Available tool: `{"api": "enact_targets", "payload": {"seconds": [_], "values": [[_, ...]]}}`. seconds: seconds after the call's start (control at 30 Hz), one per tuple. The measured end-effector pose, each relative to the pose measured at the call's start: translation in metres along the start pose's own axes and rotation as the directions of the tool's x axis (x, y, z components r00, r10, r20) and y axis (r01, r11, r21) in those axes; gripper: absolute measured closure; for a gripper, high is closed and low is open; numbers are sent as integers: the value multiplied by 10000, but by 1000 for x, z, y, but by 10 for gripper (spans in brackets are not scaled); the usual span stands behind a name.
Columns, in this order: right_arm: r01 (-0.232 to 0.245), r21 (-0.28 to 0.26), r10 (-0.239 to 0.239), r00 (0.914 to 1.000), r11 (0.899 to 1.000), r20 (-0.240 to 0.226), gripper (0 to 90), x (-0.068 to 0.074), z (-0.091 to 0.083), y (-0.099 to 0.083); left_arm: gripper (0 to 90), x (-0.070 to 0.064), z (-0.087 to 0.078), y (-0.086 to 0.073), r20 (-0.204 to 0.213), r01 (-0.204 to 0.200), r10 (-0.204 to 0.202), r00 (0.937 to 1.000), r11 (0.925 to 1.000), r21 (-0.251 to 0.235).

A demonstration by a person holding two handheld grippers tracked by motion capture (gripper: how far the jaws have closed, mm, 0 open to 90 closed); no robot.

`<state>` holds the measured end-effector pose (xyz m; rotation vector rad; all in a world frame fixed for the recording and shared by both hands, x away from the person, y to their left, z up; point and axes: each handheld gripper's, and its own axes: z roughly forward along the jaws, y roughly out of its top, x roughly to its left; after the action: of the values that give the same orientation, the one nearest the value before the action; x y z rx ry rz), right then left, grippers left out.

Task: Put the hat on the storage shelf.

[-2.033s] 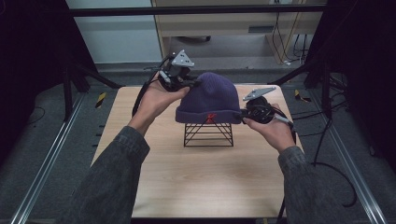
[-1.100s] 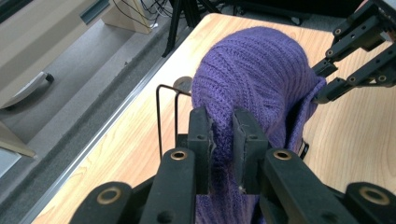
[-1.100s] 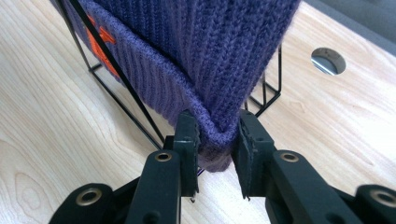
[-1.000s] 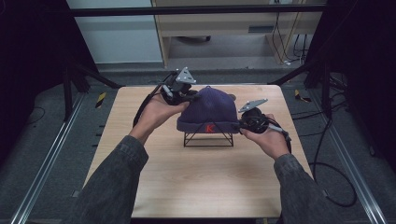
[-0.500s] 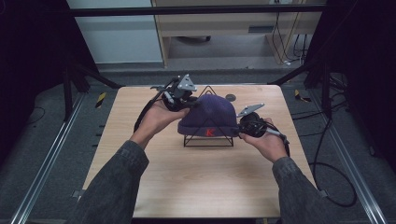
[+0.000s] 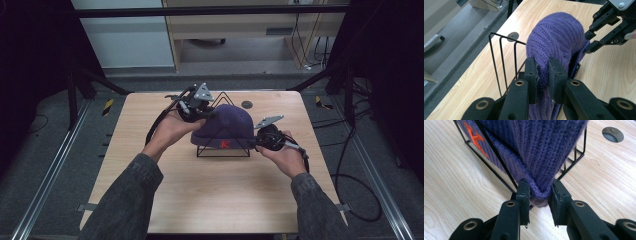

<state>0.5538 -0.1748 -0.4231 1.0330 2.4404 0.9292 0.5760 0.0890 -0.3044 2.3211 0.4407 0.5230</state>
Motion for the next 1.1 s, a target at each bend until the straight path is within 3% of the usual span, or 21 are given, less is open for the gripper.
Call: {"api": "enact_targets", "payload": {"seconds": [0.13, 0.43, 1.1], "values": [[89, -273, -90, 10000, 9996, -38, 714, 2, 0, -4, 789, -1, -2, -3, -73, 6, -6, 10000, 10000, 32], [56, -59, -56, 10000, 10000, -17, 711, 1, 4, -6, 788, 0, 5, -15, -29, 292, -292, 9996, 9996, 1], [-41, 446, 47, 9999, 9990, -131, 693, -4, 20, -15, 774, -1, 16, -28, 130, 472, -475, 9988, 9987, 201]]}}
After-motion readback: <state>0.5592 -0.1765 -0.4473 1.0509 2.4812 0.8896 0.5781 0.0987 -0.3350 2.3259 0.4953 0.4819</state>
